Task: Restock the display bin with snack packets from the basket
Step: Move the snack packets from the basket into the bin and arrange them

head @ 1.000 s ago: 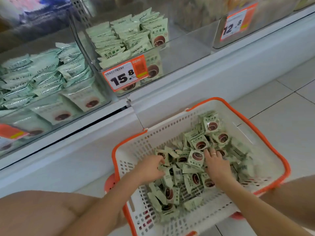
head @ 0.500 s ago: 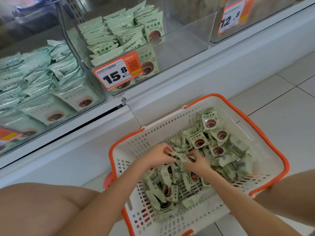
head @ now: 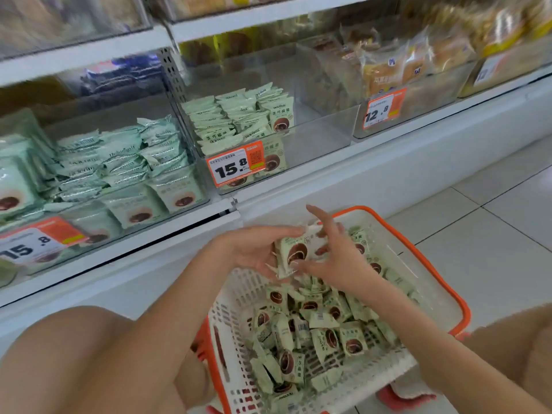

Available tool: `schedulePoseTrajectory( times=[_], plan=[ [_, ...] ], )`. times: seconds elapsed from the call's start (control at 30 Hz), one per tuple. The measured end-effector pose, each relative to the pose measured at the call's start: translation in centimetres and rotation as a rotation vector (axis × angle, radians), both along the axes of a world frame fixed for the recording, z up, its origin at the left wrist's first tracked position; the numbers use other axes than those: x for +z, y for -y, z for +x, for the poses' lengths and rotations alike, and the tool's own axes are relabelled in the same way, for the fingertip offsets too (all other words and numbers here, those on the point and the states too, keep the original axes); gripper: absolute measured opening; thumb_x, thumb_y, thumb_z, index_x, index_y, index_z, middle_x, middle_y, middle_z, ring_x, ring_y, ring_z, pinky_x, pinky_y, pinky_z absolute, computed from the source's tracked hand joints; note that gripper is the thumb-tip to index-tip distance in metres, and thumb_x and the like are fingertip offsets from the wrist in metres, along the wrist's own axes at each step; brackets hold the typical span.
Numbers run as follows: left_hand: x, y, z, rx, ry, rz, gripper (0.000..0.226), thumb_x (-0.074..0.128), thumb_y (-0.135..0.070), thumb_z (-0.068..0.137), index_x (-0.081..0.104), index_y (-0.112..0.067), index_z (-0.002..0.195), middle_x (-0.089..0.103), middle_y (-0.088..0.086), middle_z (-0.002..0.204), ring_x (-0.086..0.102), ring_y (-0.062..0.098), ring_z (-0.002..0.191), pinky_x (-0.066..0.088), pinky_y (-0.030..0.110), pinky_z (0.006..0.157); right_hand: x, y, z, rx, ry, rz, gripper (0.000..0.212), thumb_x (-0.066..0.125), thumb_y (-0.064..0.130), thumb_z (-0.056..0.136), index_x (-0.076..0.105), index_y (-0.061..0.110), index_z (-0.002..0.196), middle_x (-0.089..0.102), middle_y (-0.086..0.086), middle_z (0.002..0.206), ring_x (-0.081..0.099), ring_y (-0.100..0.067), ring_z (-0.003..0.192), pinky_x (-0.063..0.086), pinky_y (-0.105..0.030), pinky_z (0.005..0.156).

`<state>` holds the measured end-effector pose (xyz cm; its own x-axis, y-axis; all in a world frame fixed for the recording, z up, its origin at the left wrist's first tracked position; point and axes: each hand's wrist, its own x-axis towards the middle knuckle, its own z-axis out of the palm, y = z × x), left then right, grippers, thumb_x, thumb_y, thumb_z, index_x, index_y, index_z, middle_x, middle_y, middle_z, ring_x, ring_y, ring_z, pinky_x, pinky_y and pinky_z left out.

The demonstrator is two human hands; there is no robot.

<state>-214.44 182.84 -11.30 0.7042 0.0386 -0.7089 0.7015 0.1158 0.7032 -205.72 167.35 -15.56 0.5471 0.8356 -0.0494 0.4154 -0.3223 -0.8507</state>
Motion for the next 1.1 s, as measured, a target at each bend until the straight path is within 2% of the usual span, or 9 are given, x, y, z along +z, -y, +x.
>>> schedulePoseTrajectory(
  times=[0.2,0.27,0.33,0.4,0.47,0.53,0.73,0.9,1.1],
  plan=[
    [8.6,-0.3,1.4,0.09,0.206,0.235,0.036,0.058,-0.044,0.091,0.053,-0.022,0.118,0.063,-0.001,0.1,0.066,0.017,0.075,0.056,0.043,0.08,7.6,-3.6,0.5,-0.004,0.143,0.243,0.057,0.078,0.033,0.074,0.047,0.043,0.121,0.052,0.01,0.11,0.052,-0.009,0.102,0.042,-0.014,0.078],
    [9.9,-1.2,1.7,0.226,0.344,0.474,0.04,0.059,-0.051,0.087,0.051,-0.018,0.109,0.059,-0.005,0.078,0.059,0.006,0.062,0.053,0.031,0.07,9.8,-5.3,2.4,-0.099,0.165,0.325,0.05,0.079,0.031,0.073,0.053,0.033,0.116,0.06,0.011,0.099,0.057,-0.012,0.093,0.048,-0.023,0.075],
    [10.0,-2.6,1.4,0.365,0.501,0.815,0.037,0.058,-0.052,0.087,0.051,-0.021,0.105,0.063,-0.008,0.085,0.059,0.005,0.064,0.047,0.024,0.064,12.1,-7.2,5.1,-0.244,0.193,0.352,0.05,0.08,0.033,0.073,0.055,0.023,0.115,0.062,0.007,0.093,0.059,-0.012,0.082,0.049,-0.027,0.071],
    [9.1,-4.4,0.9,0.369,0.537,1.301,0.032,0.057,-0.043,0.09,0.051,-0.023,0.114,0.065,-0.007,0.108,0.063,0.014,0.087,0.047,0.026,0.085,14.2,-9.1,7.9,-0.321,0.258,0.31,0.049,0.078,0.038,0.074,0.054,0.02,0.114,0.061,0.007,0.095,0.057,-0.007,0.08,0.048,-0.02,0.066],
    [7.9,-6.3,0.8,0.165,0.433,1.669,0.039,0.057,-0.038,0.09,0.049,-0.024,0.125,0.058,0.0,0.128,0.049,0.02,0.122,0.016,0.041,0.115,15.5,-11.5,10.2,-0.336,0.311,0.252,0.048,0.075,0.042,0.076,0.054,0.02,0.113,0.06,0.008,0.096,0.056,-0.005,0.078,0.047,-0.02,0.067],
    [7.0,-7.9,1.1,0.015,0.37,1.712,0.05,0.058,-0.04,0.089,0.043,-0.025,0.135,0.045,0.001,0.144,0.026,0.018,0.141,-0.007,0.046,0.116,15.8,-14.4,12.1,-0.329,0.395,0.17,0.052,0.074,0.043,0.077,0.053,0.017,0.117,0.057,0.004,0.1,0.052,-0.01,0.085,0.044,-0.026,0.073],
    [5.5,-10.2,1.8,-0.307,0.3,1.929,0.066,0.053,-0.051,0.088,0.028,-0.029,0.145,0.014,-0.003,0.159,-0.011,0.021,0.146,-0.029,0.061,0.099,11.3,-21.2,16.6,-0.318,0.377,-0.024,0.04,0.08,0.021,0.075,0.064,0.008,0.109,0.063,-0.011,0.115,0.062,-0.028,0.101,0.053,-0.039,0.086],
    [5.0,-10.4,2.5,-0.325,0.286,1.956,0.065,0.053,-0.043,0.088,0.03,-0.022,0.145,0.017,0.001,0.158,-0.012,0.024,0.146,-0.03,0.063,0.096,11.0,-23.7,18.5,-0.146,0.458,-0.153,0.024,0.079,0.008,0.074,0.07,0.004,0.095,0.059,-0.007,0.098,0.055,-0.017,0.087,0.043,-0.024,0.078],
    [4.7,-10.2,2.5,-0.289,0.331,1.972,0.062,0.059,-0.039,0.085,0.038,-0.018,0.14,0.03,0.006,0.154,0.0,0.026,0.147,-0.027,0.062,0.1,9.7,-24.8,19.2,-0.08,0.547,-0.152,0.028,0.077,0.004,0.073,0.066,0.007,0.098,0.062,-0.013,0.114,0.054,-0.029,0.111,0.04,-0.028,0.09]
  ],
)
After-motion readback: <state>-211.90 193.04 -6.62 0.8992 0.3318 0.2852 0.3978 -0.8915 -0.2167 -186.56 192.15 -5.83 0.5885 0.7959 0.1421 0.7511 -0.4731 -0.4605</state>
